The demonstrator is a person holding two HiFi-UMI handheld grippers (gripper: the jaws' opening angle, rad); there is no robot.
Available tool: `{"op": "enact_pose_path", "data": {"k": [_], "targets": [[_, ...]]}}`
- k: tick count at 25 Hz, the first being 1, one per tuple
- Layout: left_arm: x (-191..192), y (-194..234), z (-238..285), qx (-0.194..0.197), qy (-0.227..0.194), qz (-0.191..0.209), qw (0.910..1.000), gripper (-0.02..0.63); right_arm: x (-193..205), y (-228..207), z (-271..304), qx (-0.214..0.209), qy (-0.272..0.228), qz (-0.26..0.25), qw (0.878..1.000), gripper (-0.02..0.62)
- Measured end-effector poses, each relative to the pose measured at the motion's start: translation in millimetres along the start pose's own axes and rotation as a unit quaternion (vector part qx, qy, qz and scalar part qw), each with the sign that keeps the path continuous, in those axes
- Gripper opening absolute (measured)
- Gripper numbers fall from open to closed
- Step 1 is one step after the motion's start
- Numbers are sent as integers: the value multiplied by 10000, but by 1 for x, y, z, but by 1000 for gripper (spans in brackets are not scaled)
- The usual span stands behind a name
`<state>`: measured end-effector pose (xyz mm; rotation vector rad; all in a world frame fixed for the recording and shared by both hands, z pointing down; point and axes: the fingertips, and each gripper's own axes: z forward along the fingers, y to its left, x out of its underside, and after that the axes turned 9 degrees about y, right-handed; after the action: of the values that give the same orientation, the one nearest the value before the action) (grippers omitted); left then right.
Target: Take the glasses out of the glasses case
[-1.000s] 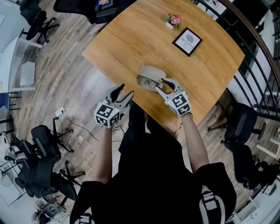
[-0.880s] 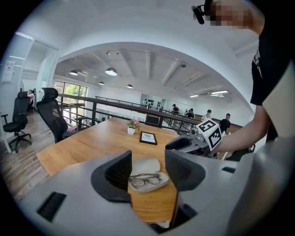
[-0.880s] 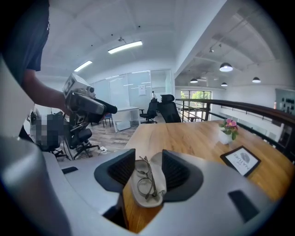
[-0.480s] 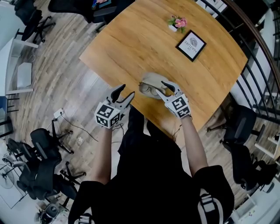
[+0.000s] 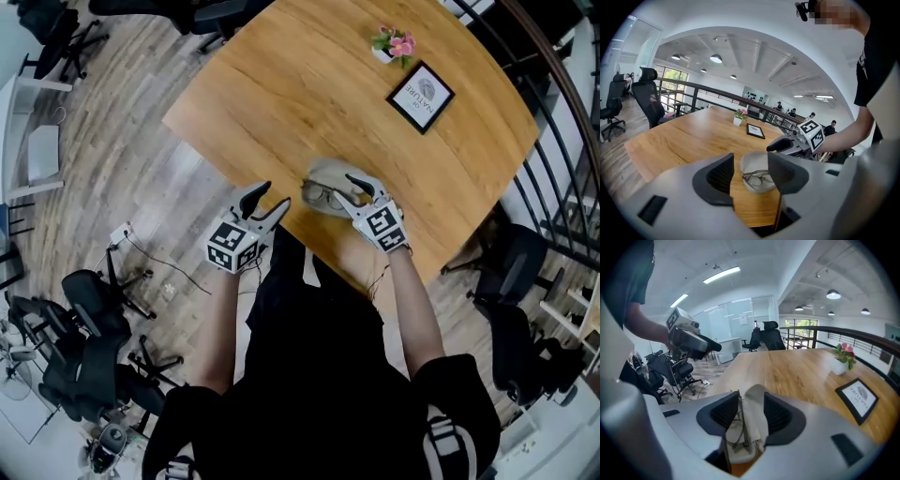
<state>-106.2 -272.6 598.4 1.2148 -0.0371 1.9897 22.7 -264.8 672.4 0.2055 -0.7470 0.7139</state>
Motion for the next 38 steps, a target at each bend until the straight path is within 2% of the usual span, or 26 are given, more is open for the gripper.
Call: {"op": "enact_pose_path", "data": {"k": [8, 20, 25, 28, 38], "targets": [[12, 14, 10, 64, 143, -151, 9998, 236, 23, 6, 28, -138, 478, -326, 9982, 170], [29, 17, 20, 161, 324, -344, 9988, 236, 38, 19, 58, -402, 936, -726, 9921, 132], [35, 23, 19, 148, 367, -375, 9985, 236, 44, 26, 68, -476, 1032, -790, 9904, 53], [36, 23, 19, 150, 386, -384, 9984, 236, 46, 28, 72, -510, 1091, -836, 9892, 32], [34, 21, 14, 107, 361, -365, 9986, 236, 44, 30, 72, -595, 1088, -910, 9881, 25]]}}
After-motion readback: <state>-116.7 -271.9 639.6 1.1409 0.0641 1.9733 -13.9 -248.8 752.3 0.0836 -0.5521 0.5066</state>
